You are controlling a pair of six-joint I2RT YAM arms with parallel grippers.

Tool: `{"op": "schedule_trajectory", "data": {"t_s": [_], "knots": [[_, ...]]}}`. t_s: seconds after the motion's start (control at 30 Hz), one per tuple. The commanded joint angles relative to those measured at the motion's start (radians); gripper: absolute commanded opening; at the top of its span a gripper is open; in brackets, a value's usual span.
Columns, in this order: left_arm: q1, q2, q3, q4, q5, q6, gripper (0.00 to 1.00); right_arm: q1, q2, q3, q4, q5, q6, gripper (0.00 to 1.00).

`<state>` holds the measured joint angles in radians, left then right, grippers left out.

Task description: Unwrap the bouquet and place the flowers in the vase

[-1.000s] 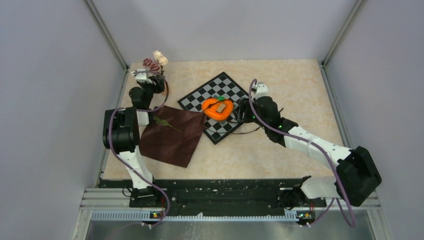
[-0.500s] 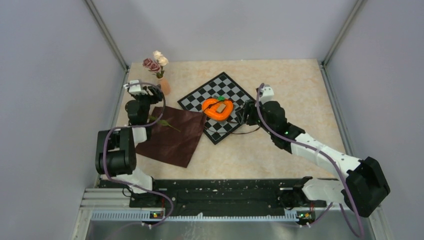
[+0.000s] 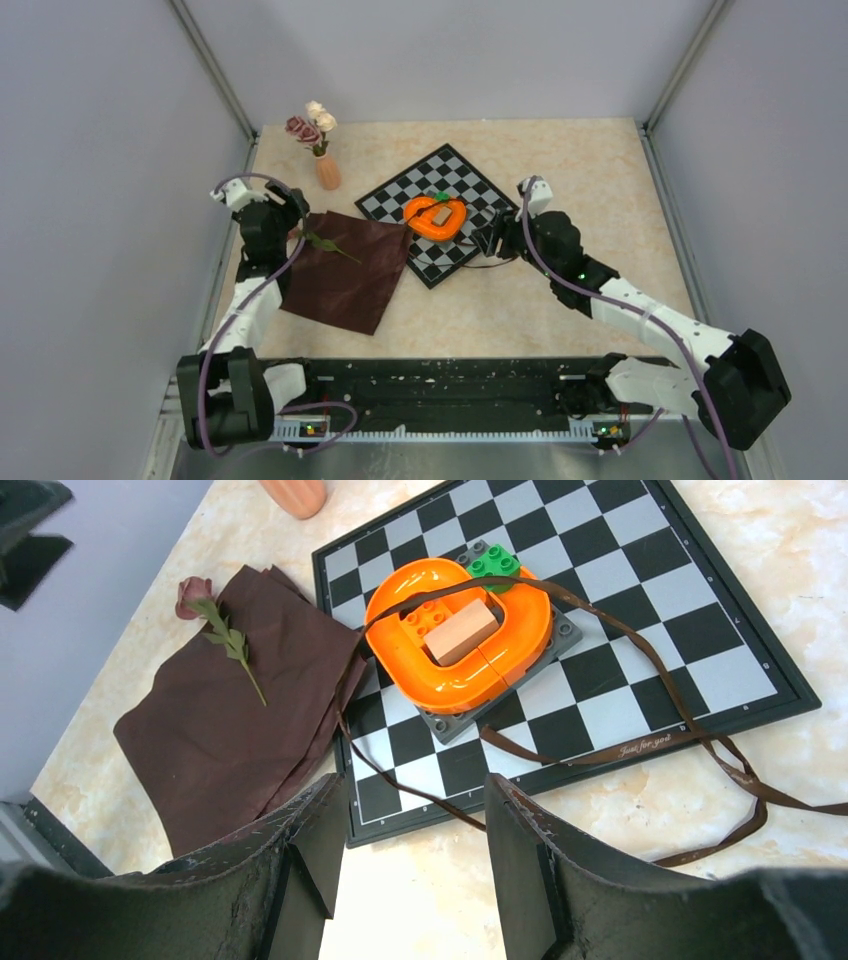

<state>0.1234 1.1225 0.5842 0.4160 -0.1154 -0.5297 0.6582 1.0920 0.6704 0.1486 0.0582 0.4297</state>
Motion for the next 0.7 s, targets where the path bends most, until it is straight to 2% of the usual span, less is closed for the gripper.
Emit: {"op": "schedule_trajectory", "data": {"t_s": [0.0, 0.27, 0.43, 0.67], "knots": [[-0.002, 0.007, 0.029, -0.317, 0.025, -0.162, 0.75, -0.002, -0.04, -0.011, 0.032, -0.019, -0.008, 0.54], [-0.002, 0.117, -0.007, -0.249, 0.111, -0.294, 0.73, -0.002, -0.044, -0.011, 0.014, -0.012, 0.0, 0.54], [-0.001, 0.205, 0.0, -0.218, 0.105, -0.362, 0.71, -0.002, -0.055, -0.011, -0.009, 0.007, 0.001, 0.54], [0.0, 0.248, -0.029, -0.152, 0.043, -0.417, 0.66, -0.002, -0.079, -0.018, -0.031, 0.035, 0.005, 0.55]]}}
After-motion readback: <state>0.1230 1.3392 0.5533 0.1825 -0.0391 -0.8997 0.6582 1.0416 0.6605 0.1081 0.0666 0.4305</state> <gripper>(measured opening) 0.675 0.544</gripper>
